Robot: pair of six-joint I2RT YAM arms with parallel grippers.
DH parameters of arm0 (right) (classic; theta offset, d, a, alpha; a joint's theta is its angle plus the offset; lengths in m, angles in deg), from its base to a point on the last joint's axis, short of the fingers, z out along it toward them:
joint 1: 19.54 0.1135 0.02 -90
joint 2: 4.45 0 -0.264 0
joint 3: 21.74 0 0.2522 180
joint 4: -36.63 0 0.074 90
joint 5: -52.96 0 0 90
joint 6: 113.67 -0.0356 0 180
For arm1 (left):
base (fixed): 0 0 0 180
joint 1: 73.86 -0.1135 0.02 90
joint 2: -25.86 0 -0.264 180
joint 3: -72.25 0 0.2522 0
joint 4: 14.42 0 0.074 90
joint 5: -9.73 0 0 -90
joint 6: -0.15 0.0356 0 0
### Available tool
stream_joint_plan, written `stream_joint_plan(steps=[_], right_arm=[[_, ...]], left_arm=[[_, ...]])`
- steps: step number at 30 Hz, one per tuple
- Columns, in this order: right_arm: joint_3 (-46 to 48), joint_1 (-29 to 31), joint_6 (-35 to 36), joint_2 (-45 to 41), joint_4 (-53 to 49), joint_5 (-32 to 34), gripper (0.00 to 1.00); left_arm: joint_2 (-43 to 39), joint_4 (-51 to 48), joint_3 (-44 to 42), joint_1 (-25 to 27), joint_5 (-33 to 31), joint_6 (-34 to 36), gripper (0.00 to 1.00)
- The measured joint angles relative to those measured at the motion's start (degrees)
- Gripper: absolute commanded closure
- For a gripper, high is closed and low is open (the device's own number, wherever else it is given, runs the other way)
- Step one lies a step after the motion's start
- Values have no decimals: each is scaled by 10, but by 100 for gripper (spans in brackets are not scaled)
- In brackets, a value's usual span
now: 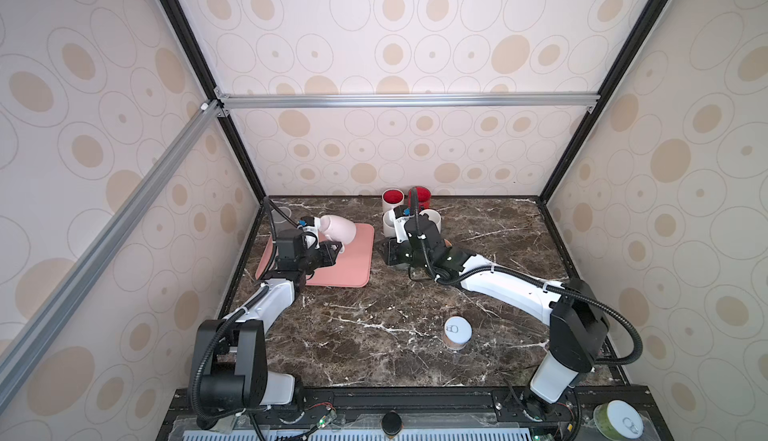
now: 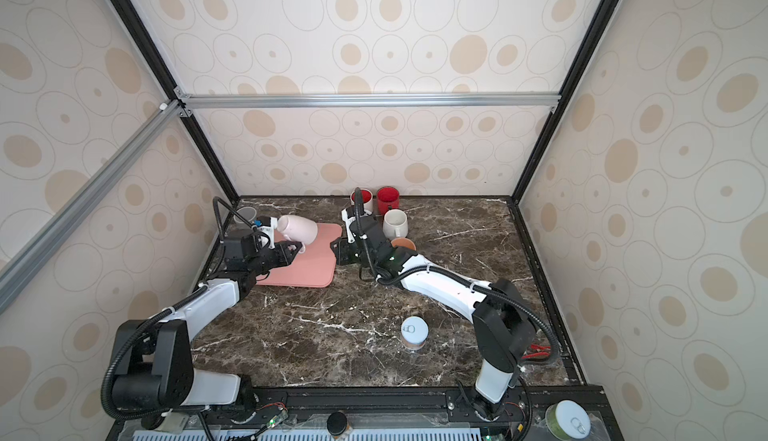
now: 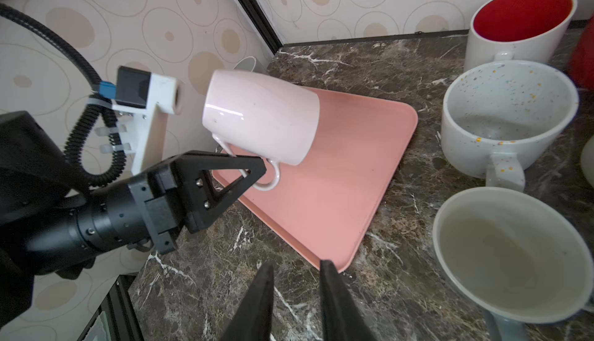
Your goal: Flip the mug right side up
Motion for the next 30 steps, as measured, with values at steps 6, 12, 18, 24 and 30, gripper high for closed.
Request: stream_joint_plan(steps=[6, 12, 18, 24, 30], right_arm=[[-4, 0, -16, 10, -17, -14, 69], [8, -1, -40, 1, 5, -29, 65], [24, -8, -66, -33, 59, -69, 61], [17, -18, -89, -51, 137, -135, 58], [-14, -20, -112, -50, 189, -190, 58]], left_arm=[[10, -7, -9, -4, 4, -17, 100], [-36, 91, -13, -4, 69, -83, 100], [-52, 280, -14, -4, 150, -205, 100], [-37, 523, -13, -4, 220, -387, 100], [-17, 695, -7, -4, 257, -535, 100]])
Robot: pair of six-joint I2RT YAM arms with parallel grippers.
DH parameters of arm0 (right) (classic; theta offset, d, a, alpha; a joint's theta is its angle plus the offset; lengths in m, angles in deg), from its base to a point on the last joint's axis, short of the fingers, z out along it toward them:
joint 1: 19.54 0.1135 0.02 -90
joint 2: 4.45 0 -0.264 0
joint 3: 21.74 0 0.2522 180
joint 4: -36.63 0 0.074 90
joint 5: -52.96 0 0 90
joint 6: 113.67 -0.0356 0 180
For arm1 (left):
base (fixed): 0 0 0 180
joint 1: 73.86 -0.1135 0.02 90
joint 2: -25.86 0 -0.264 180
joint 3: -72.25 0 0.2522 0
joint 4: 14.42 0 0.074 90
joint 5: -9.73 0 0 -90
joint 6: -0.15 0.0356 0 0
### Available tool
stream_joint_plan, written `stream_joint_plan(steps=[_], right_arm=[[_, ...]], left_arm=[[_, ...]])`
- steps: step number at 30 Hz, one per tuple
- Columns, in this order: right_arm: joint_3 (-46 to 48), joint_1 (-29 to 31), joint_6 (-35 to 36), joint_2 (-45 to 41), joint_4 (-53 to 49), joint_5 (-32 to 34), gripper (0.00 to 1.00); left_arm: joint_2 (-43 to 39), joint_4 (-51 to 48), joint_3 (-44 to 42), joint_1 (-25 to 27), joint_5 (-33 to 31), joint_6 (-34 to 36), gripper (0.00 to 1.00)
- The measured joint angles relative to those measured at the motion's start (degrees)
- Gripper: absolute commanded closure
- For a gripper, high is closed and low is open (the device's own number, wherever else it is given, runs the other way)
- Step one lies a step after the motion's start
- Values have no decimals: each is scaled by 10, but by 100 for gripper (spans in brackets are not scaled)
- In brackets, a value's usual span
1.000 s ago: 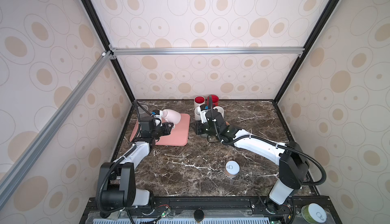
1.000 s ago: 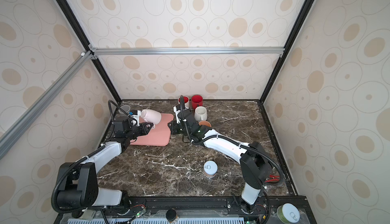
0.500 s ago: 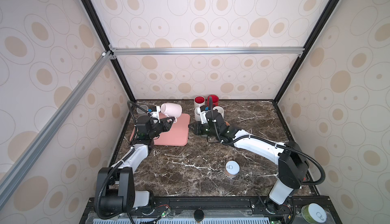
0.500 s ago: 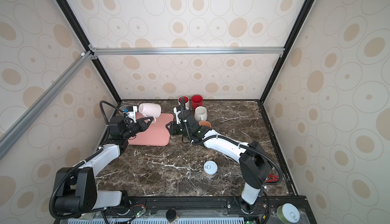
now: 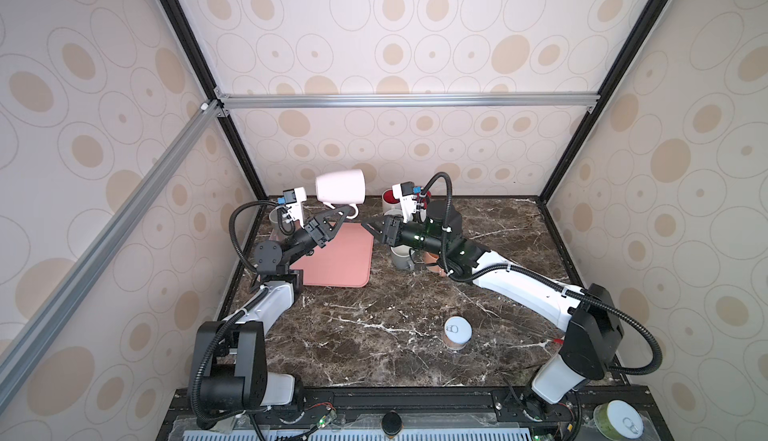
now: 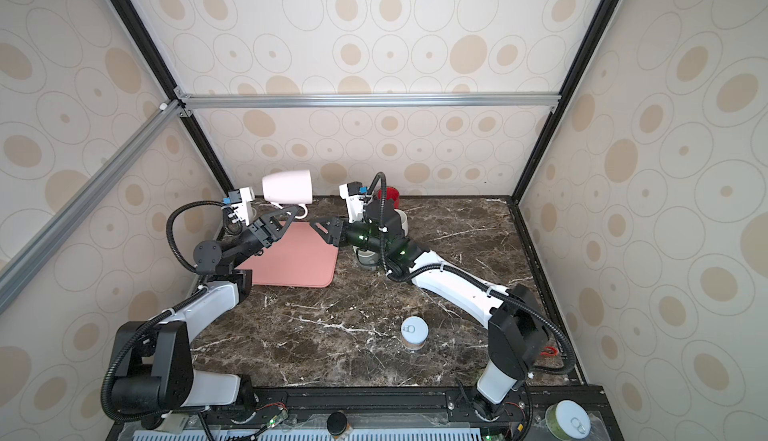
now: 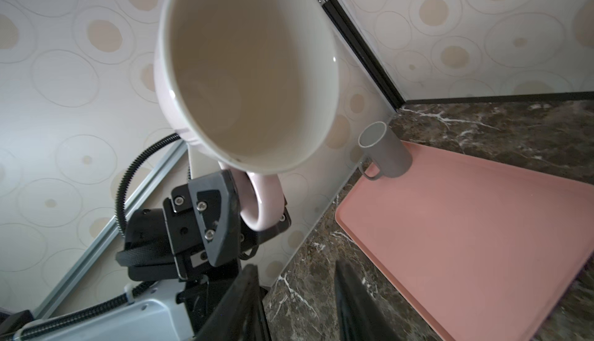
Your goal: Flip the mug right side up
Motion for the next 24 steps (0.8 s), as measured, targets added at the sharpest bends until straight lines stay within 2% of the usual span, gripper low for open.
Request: stream_joint_plan(steps=[7, 12, 15, 24], right_arm=[[-44, 0, -28, 15, 49, -50, 59], [-62, -2, -46, 34, 70, -71, 64], [-64, -4, -57, 42, 80, -74, 67], [-65, -3, -86, 58, 101, -91, 65]], left_arm=[[1, 51, 4, 0, 22, -81, 100], [2, 61, 18, -2, 24, -117, 100], [5, 62, 24, -2, 26, -129, 100], [6, 66, 32, 3, 42, -144, 100]])
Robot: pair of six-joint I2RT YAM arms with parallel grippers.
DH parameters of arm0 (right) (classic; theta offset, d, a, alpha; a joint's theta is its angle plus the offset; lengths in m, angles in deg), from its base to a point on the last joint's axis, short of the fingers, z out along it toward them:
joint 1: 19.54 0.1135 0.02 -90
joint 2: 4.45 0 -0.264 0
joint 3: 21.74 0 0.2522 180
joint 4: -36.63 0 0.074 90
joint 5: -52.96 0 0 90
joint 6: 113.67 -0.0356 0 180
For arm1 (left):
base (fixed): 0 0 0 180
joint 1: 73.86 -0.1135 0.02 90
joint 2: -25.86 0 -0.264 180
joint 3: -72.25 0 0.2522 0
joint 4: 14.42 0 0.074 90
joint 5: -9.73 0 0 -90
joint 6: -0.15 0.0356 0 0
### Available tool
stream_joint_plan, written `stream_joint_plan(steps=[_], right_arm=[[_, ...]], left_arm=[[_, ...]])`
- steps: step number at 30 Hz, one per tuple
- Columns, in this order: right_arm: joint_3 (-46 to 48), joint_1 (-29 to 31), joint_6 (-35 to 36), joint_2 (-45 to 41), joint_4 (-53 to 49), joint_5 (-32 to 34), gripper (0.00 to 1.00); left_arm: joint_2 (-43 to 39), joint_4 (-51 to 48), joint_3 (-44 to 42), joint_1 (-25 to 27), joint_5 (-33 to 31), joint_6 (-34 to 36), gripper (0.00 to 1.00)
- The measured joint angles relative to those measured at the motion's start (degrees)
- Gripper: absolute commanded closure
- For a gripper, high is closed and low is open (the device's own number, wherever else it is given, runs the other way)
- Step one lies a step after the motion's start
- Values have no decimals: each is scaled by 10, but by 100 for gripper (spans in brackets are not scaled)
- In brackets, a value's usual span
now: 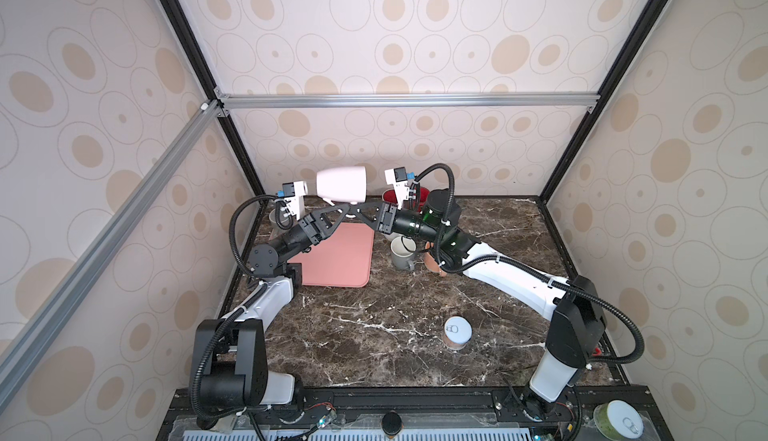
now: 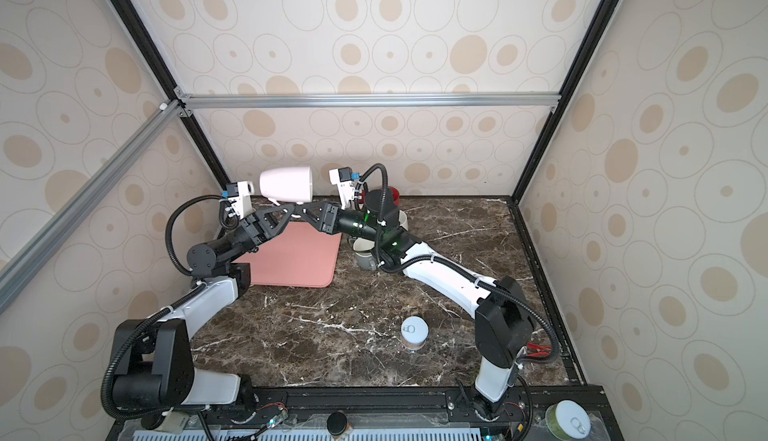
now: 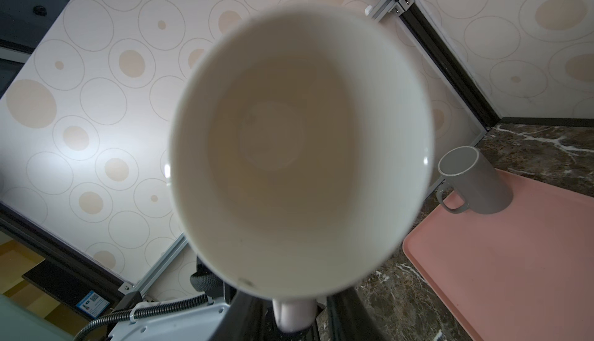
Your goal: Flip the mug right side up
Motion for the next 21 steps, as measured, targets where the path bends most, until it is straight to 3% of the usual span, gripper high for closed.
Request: stream_joint_plan(steps=[9, 13, 21], right_arm=[[-3, -1, -37, 11, 34, -14, 85], [-4, -4, -50, 13, 43, -19, 100], [36, -4, -30, -7, 48, 4, 100]], left_arm=[[5, 4, 13, 3, 0, -3, 100], [11, 6, 18, 5, -1, -5, 99], [19, 9, 16, 11, 16, 2, 66]])
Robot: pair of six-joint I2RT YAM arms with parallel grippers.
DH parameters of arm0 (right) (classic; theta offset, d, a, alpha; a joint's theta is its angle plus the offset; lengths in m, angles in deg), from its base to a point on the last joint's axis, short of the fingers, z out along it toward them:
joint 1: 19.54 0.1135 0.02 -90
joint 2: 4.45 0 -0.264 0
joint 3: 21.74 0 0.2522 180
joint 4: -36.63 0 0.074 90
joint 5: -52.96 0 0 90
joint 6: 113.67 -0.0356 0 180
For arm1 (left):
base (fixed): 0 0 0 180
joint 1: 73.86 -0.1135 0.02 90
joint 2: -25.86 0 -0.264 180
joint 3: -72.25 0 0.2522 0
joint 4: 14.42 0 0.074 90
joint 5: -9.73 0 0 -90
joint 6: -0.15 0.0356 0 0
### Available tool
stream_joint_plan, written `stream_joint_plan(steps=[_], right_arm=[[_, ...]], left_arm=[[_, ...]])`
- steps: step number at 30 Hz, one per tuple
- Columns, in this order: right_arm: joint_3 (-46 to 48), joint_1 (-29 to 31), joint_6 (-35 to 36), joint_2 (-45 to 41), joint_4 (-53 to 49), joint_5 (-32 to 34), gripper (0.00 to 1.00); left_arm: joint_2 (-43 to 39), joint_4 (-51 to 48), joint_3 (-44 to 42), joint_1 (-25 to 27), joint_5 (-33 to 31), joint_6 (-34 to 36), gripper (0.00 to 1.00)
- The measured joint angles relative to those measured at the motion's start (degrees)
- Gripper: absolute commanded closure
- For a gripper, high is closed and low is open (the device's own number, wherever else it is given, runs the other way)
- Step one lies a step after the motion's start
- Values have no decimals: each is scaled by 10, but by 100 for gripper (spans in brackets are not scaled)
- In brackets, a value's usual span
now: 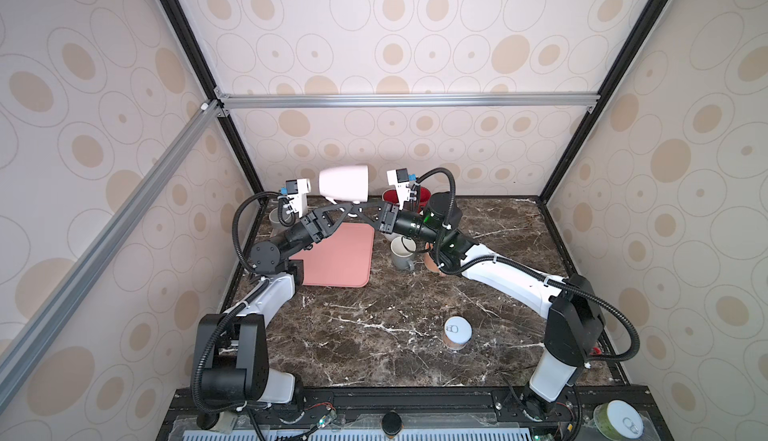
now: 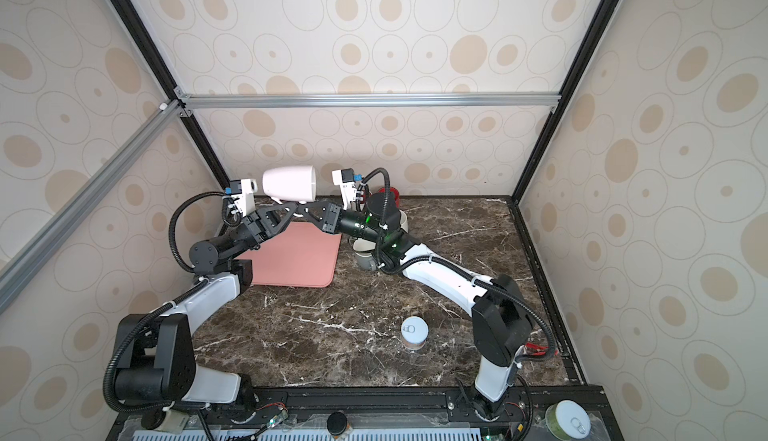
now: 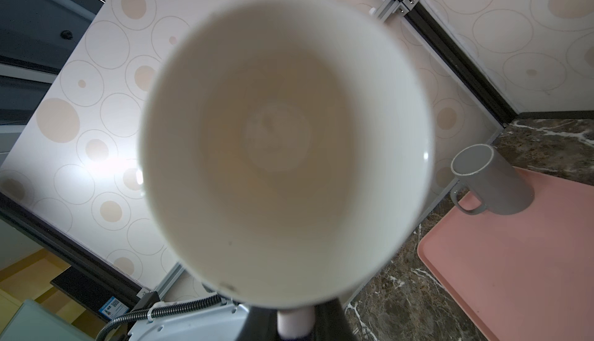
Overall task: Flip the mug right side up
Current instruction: 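Hold the pale pink mug with both grippers and rotate it toward upright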
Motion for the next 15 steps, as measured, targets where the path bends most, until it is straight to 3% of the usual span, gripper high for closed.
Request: stream_joint_plan(steps=[7, 15], right_arm=[[71, -4, 19, -42, 15, 33, 100], [111, -10, 24, -56, 43, 35, 100]], left_arm=[[-1, 3, -15, 8, 21, 36, 54], [-17, -23, -35, 8, 24, 94, 52]])
